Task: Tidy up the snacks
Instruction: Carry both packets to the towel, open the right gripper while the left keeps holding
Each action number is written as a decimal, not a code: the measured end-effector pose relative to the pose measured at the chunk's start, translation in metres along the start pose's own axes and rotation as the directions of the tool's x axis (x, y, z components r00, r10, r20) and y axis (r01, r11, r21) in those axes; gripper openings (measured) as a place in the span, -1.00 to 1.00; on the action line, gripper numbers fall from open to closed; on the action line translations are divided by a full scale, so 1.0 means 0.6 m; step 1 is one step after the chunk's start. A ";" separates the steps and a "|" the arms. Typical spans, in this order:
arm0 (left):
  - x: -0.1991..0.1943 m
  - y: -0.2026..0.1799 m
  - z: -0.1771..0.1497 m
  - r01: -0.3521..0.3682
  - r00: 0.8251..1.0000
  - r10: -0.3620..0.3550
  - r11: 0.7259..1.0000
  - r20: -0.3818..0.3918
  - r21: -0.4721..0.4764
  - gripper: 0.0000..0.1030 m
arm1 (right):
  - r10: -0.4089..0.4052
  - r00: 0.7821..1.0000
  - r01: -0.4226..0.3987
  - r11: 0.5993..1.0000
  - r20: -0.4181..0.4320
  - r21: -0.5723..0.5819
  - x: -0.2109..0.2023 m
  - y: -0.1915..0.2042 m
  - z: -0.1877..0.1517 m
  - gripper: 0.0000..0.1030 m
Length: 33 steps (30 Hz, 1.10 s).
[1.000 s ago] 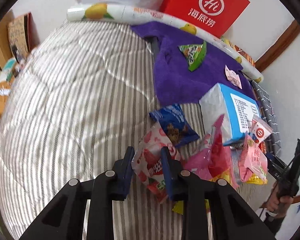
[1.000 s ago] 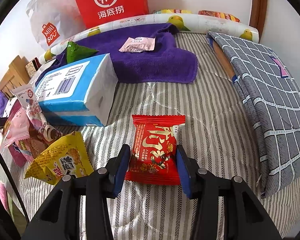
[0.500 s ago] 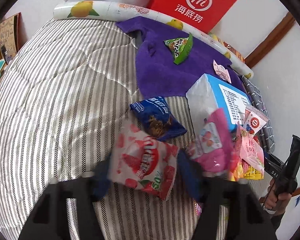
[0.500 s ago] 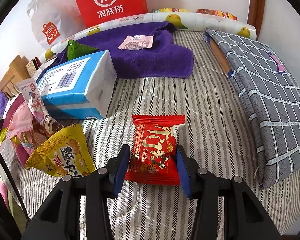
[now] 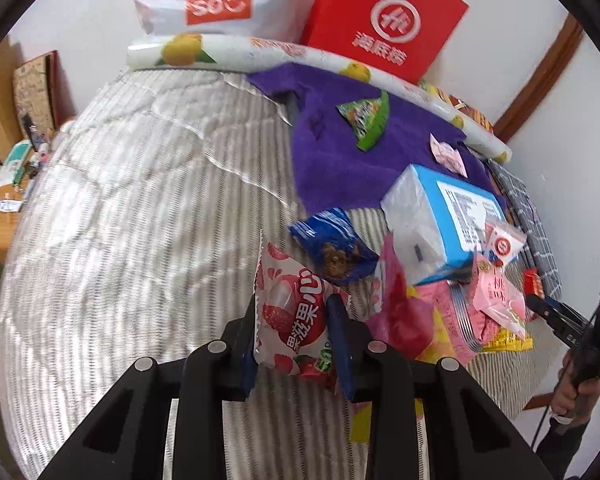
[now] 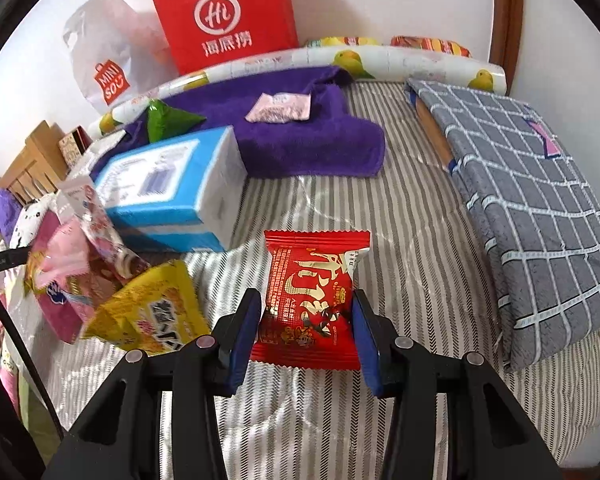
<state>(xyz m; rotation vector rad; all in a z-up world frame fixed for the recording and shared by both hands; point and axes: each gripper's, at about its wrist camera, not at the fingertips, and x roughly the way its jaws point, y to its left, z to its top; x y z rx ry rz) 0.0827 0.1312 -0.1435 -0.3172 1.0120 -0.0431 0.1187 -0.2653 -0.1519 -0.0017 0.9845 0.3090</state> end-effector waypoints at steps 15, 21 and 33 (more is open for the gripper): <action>-0.075 -0.004 0.045 0.019 0.995 -0.017 1.000 0.102 -0.020 -0.44 | 0.085 0.989 -0.082 0.996 0.118 -0.032 -0.085 0.043 0.045 -0.13; -0.087 -0.049 0.064 0.076 0.990 -0.077 0.997 0.120 0.016 -0.44 | 0.122 0.982 -0.114 0.991 0.143 -0.062 -0.105 0.064 0.070 -0.13; -0.045 -0.178 0.097 0.214 0.974 -0.221 0.970 0.055 0.115 -0.43 | 0.207 0.967 -0.195 0.976 0.147 -0.093 -0.087 0.114 0.114 -0.12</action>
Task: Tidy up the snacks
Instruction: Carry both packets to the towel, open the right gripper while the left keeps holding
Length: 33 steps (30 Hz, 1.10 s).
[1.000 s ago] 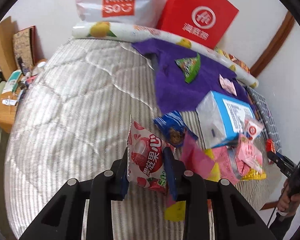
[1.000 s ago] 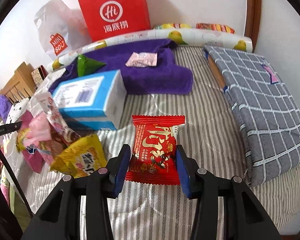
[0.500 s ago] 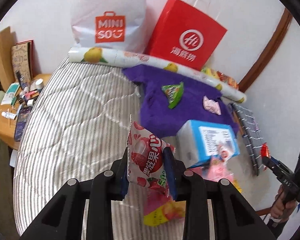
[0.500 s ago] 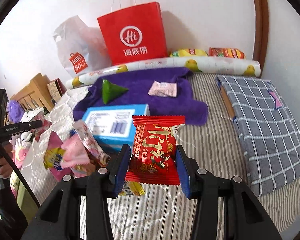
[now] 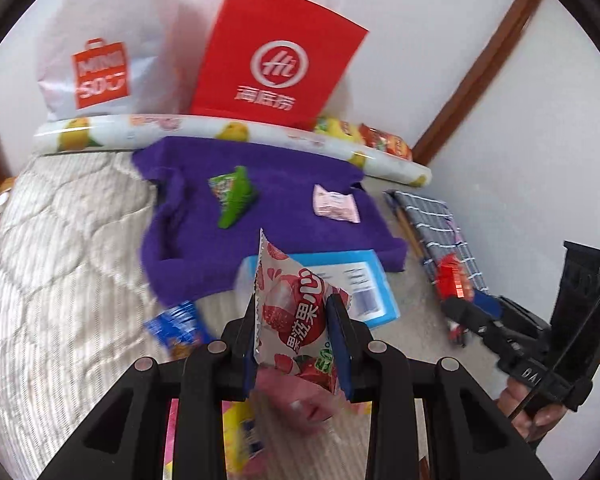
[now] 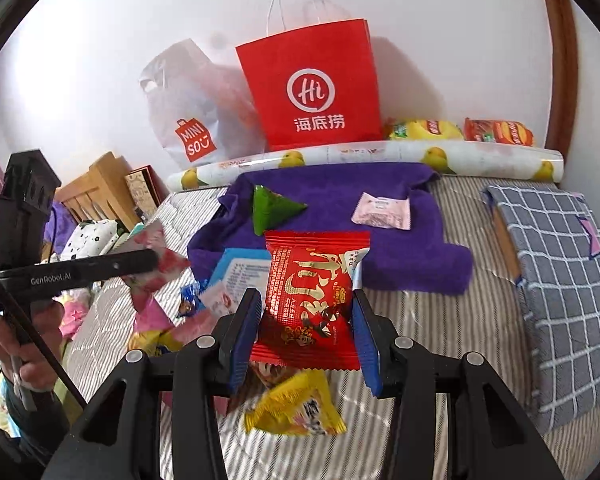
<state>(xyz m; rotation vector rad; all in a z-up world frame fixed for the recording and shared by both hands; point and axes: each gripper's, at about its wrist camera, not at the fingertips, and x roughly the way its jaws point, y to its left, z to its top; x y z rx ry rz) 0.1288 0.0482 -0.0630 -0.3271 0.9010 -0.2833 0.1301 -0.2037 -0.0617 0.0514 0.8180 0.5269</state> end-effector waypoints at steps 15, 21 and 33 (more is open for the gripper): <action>0.050 -0.043 0.085 -0.018 1.000 0.018 0.999 -0.004 0.050 -0.43 | -0.004 0.999 0.005 1.000 0.038 -0.011 0.047 -0.005 0.089 -0.13; 0.062 -0.041 0.124 -0.050 0.999 0.049 0.996 0.006 0.072 -0.43 | -0.030 0.998 0.029 1.000 0.057 0.005 0.070 -0.026 0.129 -0.13; 0.109 0.031 0.158 -0.082 0.997 0.082 0.997 -0.004 -0.009 -0.43 | -0.057 0.998 0.056 0.998 0.033 0.040 0.146 -0.071 0.162 -0.12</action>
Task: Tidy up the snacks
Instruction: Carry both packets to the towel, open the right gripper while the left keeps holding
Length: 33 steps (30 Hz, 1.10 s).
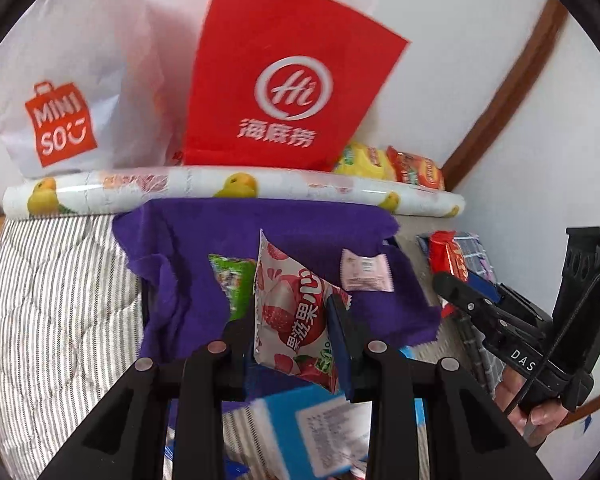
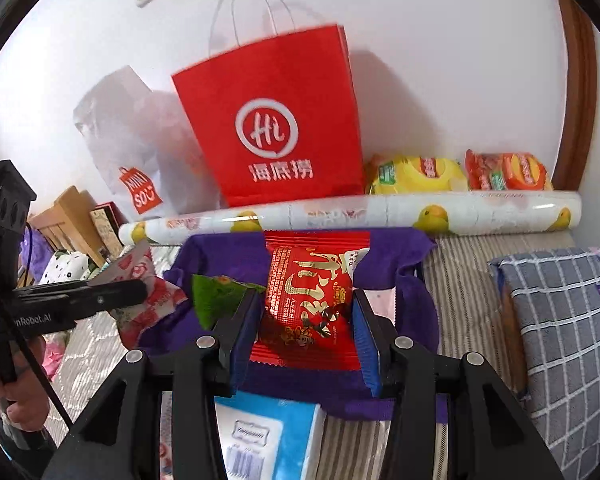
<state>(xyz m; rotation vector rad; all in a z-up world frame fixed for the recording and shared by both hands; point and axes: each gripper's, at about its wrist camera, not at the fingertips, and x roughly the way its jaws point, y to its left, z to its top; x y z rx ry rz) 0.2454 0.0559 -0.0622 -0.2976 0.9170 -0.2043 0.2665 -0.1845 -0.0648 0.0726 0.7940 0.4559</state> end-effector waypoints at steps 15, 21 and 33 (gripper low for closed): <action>0.084 0.078 -0.022 -0.040 0.996 0.034 0.997 -0.082 -0.071 -0.43 | -0.020 0.992 0.030 0.997 -0.122 0.074 0.106 -0.066 -0.045 -0.12; 0.098 0.085 -0.028 -0.048 0.994 0.040 0.996 -0.102 -0.081 -0.43 | -0.017 0.988 0.028 0.997 -0.155 0.067 0.123 -0.064 -0.052 -0.12; 0.103 0.085 -0.031 -0.093 0.991 0.085 0.993 -0.107 -0.069 -0.42 | -0.021 0.979 0.034 0.997 -0.204 0.063 0.140 -0.064 -0.063 -0.10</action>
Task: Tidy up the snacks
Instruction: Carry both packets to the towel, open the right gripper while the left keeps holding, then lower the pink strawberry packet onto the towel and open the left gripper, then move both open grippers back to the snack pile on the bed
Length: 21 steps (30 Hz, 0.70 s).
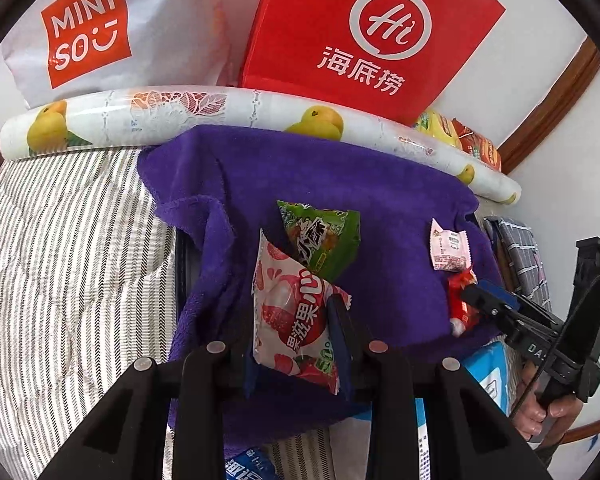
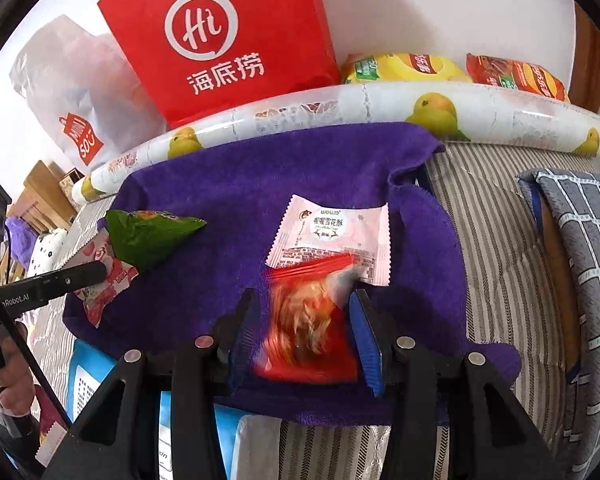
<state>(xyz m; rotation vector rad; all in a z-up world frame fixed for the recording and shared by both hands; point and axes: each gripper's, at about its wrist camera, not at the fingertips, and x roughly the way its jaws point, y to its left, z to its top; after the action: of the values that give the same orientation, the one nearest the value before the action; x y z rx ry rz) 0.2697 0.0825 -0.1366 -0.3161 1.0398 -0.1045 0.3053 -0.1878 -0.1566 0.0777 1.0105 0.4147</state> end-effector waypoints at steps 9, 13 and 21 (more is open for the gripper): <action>0.009 -0.009 0.002 -0.025 1.000 0.026 0.999 -0.015 0.026 -0.37 | 0.014 0.999 -0.012 0.999 0.050 -0.037 -0.025 0.012 -0.001 0.17; -0.004 -0.012 0.002 -0.016 1.000 0.015 0.999 0.005 0.028 0.10 | 0.019 0.995 -0.014 0.998 0.093 -0.054 -0.039 0.019 -0.001 0.17; -0.047 -0.014 0.002 0.003 0.999 -0.005 0.999 0.049 0.034 0.33 | -0.045 0.987 0.045 0.999 0.152 0.001 -0.079 0.023 -0.004 0.17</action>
<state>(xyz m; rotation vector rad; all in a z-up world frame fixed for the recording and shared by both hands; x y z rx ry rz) 0.2572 0.0812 -0.1098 -0.2889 0.9878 -0.1172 0.2773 -0.1933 -0.1160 0.0826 0.8598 0.3636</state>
